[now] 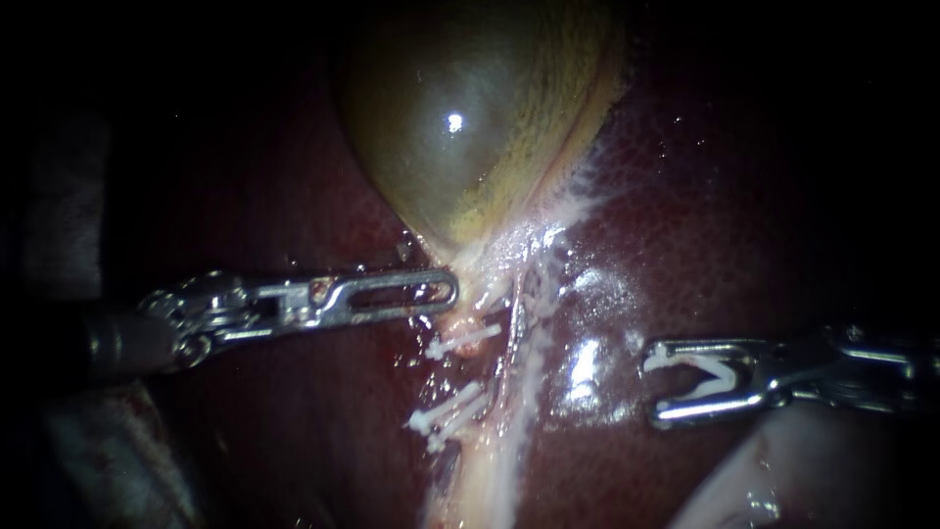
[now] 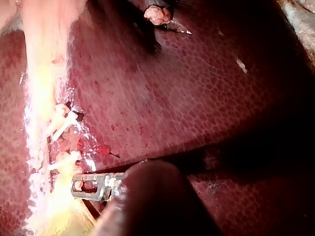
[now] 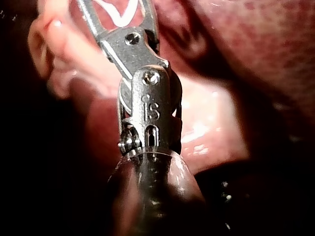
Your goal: Clipping first clip right tube
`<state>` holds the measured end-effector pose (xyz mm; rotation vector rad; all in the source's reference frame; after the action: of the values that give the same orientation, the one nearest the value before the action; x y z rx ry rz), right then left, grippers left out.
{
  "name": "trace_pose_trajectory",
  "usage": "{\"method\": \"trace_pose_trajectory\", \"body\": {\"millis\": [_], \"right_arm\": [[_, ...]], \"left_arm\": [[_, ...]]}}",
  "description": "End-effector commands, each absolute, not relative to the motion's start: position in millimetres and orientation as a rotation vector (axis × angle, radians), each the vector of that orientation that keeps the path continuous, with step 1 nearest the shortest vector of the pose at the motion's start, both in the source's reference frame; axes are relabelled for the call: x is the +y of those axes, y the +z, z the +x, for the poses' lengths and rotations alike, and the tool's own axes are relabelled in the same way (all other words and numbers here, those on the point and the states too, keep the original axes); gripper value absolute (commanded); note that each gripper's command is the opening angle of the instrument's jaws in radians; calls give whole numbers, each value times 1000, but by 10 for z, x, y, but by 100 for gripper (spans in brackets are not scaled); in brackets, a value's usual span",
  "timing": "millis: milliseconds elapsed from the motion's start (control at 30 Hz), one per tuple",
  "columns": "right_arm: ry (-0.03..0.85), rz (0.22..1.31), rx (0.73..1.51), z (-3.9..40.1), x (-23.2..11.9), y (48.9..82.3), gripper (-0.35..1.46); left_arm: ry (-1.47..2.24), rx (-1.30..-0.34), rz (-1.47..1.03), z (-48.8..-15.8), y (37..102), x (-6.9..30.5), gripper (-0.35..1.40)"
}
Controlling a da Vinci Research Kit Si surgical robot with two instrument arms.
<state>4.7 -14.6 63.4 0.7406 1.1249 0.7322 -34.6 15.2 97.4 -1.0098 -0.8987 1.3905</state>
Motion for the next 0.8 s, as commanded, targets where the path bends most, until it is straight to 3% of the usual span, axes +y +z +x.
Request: {"method": "trace_pose_trajectory", "body": {"millis": [33, 300, 533, 800], "right_arm": [[733, 741, 1125, 47, -146, 633, 49], [733, 740, 1125, 49, -146, 632, 49], [730, 732, 1127, 56, -148, 631, 51], [783, 752, 1132, 66, -149, 629, 53]], "left_arm": [[1391, -899, -1010, -346, 974, 152, -35], [1389, -903, -1009, -344, 968, 154, -35], [1387, -920, -1003, -321, 949, 162, -35], [1385, -928, -997, -299, 933, 168, -35]]}}
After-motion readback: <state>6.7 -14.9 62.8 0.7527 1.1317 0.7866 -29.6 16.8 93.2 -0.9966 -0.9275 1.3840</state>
